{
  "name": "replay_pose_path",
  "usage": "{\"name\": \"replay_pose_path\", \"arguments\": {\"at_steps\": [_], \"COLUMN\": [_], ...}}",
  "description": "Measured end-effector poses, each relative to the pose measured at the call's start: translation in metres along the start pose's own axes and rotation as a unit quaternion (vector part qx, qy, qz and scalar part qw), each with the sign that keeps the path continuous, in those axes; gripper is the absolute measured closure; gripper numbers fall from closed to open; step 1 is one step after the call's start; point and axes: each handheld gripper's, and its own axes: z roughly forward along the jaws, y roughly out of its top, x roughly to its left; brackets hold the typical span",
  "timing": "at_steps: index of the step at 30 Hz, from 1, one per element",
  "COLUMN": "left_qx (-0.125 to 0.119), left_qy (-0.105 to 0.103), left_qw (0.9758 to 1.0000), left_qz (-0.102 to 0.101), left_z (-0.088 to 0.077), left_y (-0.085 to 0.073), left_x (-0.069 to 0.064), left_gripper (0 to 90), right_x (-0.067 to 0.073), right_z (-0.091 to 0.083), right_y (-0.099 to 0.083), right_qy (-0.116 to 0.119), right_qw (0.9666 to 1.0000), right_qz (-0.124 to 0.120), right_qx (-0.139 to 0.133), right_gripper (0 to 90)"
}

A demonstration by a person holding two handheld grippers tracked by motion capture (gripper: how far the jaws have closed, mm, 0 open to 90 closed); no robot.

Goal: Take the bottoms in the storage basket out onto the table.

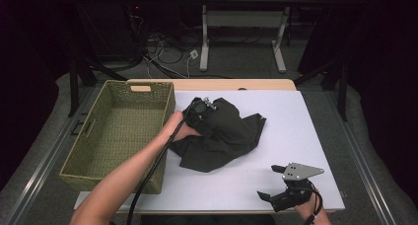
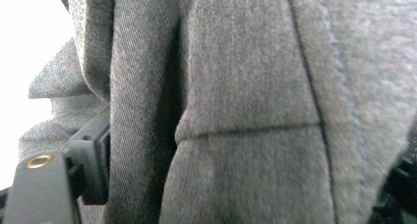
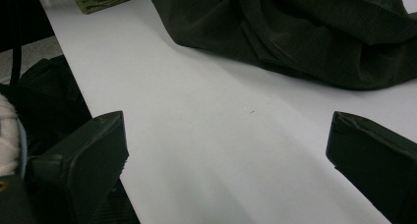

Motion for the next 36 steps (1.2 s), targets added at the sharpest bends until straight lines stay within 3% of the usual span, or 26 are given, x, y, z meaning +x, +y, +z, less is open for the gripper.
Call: {"name": "replay_pose_path", "arguments": {"at_steps": [9,11,16,36], "left_qx": [-0.015,-0.021,-0.036,-0.058], "left_qy": [0.014,0.013,0.016,0.04], "left_qw": [0.9998,0.9996,0.9991,0.9975], "left_qz": [-0.007,-0.015,-0.012,-0.006], "left_z": [-0.018,-0.022,-0.035,-0.064], "left_y": [-0.01,-0.013,-0.022,-0.063], "left_x": [-0.003,-0.003,-0.006,-0.023], "left_gripper": [0.3,0.0,0.0,0.0], "right_x": [0.001,0.001,0.0,0.001], "right_z": [0.001,0.001,0.001,0.002], "right_y": [0.0,0.0,0.0,0.0], "right_qy": [0.0,-0.001,0.002,0.0], "right_qw": [1.0,1.0,1.0,1.0], "right_qz": [-0.001,-0.001,-0.004,-0.003], "right_qx": [0.0,-0.002,0.002,0.006], "right_gripper": [1.8,1.8,1.8,1.8]}}
